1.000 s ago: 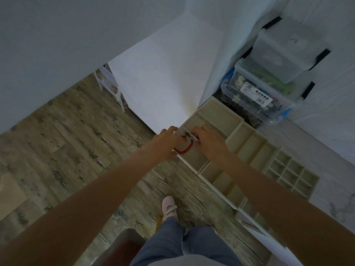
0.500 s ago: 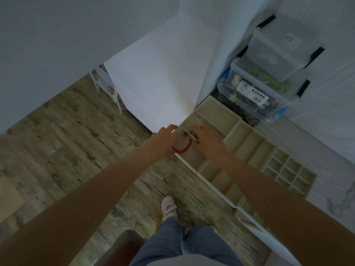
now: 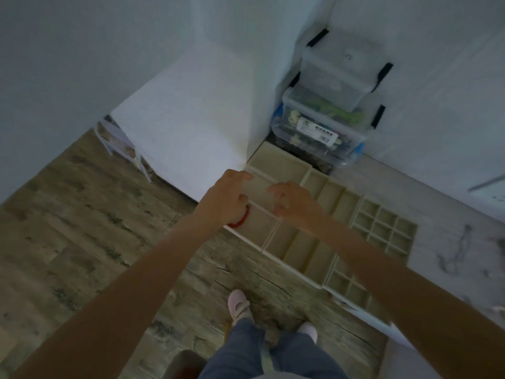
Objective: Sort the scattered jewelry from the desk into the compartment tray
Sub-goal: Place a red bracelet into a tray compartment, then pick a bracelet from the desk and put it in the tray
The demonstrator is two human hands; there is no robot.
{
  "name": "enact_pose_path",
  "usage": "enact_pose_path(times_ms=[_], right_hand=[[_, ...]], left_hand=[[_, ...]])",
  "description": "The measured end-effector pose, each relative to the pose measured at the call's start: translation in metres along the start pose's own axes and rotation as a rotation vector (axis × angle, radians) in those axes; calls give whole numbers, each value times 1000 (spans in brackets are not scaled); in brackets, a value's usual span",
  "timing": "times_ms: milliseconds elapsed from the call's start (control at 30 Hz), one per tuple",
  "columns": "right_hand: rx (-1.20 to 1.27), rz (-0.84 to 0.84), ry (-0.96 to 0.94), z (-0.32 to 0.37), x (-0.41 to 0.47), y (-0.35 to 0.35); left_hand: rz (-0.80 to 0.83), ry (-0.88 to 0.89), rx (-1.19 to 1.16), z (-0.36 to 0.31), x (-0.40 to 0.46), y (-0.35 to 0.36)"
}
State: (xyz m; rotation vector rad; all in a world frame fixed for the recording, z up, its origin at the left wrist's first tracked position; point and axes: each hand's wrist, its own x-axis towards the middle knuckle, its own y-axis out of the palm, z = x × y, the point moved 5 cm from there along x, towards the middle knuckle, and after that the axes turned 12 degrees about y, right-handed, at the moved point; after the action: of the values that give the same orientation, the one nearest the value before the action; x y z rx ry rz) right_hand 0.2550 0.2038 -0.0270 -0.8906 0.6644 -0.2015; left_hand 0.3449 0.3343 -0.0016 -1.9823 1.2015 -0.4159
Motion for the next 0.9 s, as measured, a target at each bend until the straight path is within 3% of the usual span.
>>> enact_pose_path(times_ms=[200,367,500,733,900], right_hand=[[292,-235,87,-78,-47,-51],[273,-381,357,-188,-119,-82],[264,-408,529,-273,-177,-81],[199,-500,760,-412,-284,-72],[158,-510,931,-482,-338,-60]], left_hand=[[53,190,90,-81,44,40],[180,364,89,-194,72,118],[292,341,-50,-272,79,179],[458,475,-66,-380,66,307],[471,663,-30,-439,41,385]])
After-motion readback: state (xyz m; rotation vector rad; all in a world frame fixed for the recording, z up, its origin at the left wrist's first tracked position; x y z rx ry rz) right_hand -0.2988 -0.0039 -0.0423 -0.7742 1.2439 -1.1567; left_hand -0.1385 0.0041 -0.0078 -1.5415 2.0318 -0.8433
